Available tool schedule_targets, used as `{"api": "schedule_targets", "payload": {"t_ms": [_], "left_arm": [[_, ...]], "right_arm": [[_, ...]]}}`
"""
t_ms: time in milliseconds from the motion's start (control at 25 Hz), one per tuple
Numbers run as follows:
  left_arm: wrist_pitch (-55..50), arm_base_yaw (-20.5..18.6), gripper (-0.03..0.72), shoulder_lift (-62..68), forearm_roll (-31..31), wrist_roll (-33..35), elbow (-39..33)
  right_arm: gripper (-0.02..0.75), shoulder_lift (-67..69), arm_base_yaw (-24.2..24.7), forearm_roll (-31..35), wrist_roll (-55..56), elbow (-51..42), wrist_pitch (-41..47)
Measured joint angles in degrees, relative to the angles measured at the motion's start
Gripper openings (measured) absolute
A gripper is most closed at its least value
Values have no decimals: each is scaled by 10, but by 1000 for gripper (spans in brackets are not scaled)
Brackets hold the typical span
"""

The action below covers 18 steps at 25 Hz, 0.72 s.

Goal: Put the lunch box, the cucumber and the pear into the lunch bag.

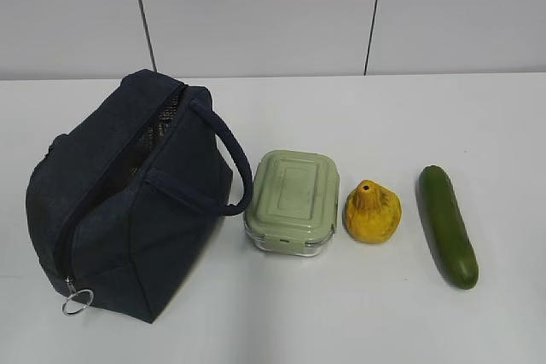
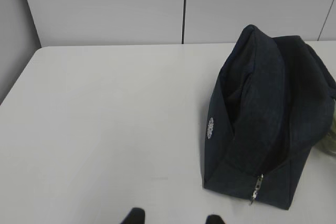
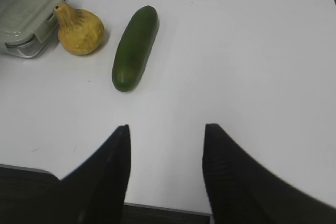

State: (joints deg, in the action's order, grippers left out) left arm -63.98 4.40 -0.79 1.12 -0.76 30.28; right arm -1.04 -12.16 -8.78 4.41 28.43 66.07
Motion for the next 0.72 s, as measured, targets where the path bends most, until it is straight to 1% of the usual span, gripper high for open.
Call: {"api": "schedule_targets", "payload": {"t_ms": [720], "left_arm": [[0,0,221,0,0,0,0]], "right_arm": [[355,0,0,0,0,0,0]]}}
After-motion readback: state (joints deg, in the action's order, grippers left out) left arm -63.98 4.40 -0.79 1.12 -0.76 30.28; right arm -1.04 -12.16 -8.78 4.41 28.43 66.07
